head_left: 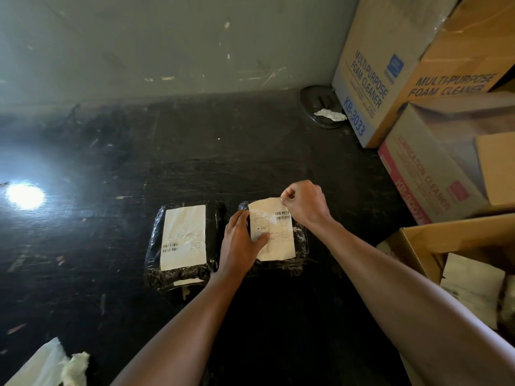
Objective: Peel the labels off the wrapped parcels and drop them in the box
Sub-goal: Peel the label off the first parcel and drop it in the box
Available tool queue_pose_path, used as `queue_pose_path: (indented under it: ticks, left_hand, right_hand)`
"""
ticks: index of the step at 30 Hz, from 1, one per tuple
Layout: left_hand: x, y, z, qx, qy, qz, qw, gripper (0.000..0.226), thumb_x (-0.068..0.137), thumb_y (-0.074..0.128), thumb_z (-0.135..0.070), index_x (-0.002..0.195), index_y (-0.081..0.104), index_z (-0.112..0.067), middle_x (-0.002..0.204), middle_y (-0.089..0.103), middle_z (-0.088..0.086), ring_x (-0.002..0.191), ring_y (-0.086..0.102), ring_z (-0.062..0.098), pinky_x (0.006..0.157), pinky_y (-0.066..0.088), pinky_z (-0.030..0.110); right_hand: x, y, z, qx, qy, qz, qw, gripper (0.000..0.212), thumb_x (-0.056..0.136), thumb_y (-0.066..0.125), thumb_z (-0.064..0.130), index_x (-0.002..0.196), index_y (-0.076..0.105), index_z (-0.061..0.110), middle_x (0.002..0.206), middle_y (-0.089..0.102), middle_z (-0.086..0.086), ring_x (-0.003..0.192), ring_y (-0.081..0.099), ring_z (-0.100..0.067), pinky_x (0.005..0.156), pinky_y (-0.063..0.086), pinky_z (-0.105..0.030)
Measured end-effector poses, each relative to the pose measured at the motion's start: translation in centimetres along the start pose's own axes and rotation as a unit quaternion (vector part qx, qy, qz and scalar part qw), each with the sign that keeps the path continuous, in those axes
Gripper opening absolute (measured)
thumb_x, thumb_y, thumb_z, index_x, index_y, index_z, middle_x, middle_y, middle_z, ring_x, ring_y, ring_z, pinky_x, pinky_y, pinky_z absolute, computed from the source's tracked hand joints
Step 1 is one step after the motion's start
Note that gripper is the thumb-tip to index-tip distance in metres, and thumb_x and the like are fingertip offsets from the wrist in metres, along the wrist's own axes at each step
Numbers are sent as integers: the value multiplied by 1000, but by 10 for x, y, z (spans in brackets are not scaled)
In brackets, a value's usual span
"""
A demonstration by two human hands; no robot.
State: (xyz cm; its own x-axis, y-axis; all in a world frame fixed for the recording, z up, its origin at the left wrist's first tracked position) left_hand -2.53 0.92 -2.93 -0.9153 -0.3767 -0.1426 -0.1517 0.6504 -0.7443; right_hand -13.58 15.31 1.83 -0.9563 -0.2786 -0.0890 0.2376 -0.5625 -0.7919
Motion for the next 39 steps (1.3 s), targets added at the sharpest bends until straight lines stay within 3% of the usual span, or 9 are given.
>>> queue_pose_path:
  ticks: [13,19,24,28,34,39]
  left_hand:
    - [-7,-7,-1,-28,12,16,999,83,82,77,-27,150,32,-18,154,34,-4,135,40,16,95,44,25]
    - [-7,-7,6,5,29,39,999,85,83,75,-36,151,28,-18,157,27,-6,132,43,13,82,42,18]
    - [-4,-11,9,38,51,64,996,86,82,75,-41,151,26,-21,157,26,-7,133,42,15,92,49,29]
    - [-6,-12,10,29,64,68,995,83,82,75,-38,150,29,-25,155,30,-9,132,43,13,92,47,28]
    - [-5,-12,17,20,60,82,995,84,81,76,-38,149,30,-24,154,33,-7,132,44,15,98,49,34]
    - [-5,-16,14,19,78,88,993,84,82,76,-35,150,29,-26,155,30,-8,135,40,14,98,45,31]
  right_hand:
    - [-10,-5,7,17,-5,-13,1000,6,94,68,13,93,74,12,98,75,-2,71,68,-5,67,58,-23]
    - [-19,-12,14,23,-12,-12,1000,6,94,68,14,94,74,13,95,74,-1,76,67,-4,66,58,-21]
    - [-26,-17,19,27,-15,-15,999,6,93,69,14,95,74,12,95,75,-1,73,67,-4,65,57,-20]
    - [-29,-21,21,34,-12,-17,999,6,93,69,14,95,74,13,96,74,0,73,67,-3,60,51,-15]
    - [-32,-25,27,42,-22,-8,999,4,93,69,15,94,72,13,95,73,-1,75,67,-4,64,57,-20]
    - [-33,-26,25,39,-15,-17,999,5,94,69,15,96,73,14,94,73,1,74,67,-3,63,55,-17]
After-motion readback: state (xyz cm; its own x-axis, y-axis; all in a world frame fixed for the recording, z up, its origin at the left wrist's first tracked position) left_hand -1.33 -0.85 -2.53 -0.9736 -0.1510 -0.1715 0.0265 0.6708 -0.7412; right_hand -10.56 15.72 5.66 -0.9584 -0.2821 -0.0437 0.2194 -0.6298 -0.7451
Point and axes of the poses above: each hand's wrist, its own x-axis towards the middle knuckle, its own y-axis out of the palm, z = x × y, the point moved 2 cm from there along x, towards the middle knuckle
